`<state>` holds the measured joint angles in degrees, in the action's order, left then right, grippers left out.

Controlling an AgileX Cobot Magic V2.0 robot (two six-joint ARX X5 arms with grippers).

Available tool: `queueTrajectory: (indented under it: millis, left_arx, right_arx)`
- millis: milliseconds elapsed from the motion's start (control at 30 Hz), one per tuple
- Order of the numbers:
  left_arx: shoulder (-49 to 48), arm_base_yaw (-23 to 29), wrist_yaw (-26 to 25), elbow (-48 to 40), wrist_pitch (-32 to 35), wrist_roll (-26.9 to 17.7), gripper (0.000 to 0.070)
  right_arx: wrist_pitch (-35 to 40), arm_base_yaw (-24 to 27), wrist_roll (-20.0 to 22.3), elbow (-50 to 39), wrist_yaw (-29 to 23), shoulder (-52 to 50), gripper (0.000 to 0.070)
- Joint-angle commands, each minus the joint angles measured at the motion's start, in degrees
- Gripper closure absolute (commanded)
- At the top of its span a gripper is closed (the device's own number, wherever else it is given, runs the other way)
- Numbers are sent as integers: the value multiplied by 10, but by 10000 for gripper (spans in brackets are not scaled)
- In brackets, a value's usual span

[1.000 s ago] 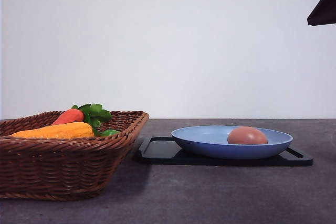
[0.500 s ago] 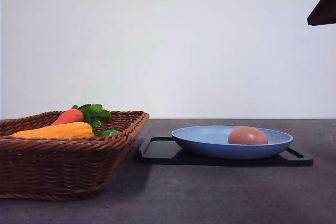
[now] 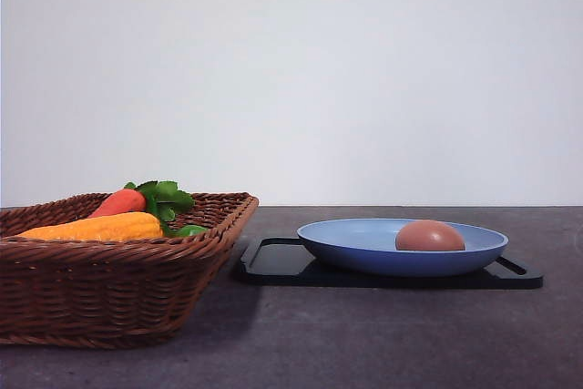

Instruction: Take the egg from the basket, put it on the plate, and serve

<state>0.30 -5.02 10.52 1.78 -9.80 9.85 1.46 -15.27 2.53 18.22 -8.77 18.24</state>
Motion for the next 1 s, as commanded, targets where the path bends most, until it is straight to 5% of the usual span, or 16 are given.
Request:
queueTrajectory:
  millis: [0, 300, 633, 967]
  left_arx:
    - [-1, 0, -2, -15, -4, 1, 700]
    - [-1, 0, -2, -15, -4, 1, 700]
    - [-1, 0, -2, -15, -4, 1, 700]
    - [-1, 0, -2, -15, -4, 1, 700]
  right_arx:
    - [5, 22, 13, -18, 7, -16, 700]
    - [4, 108, -5, -115, 111, -121, 700]
    - [-31, 162, -10, -164, 133, -158, 700]
    - [-117, 165, -35, -176, 133, -161, 700]
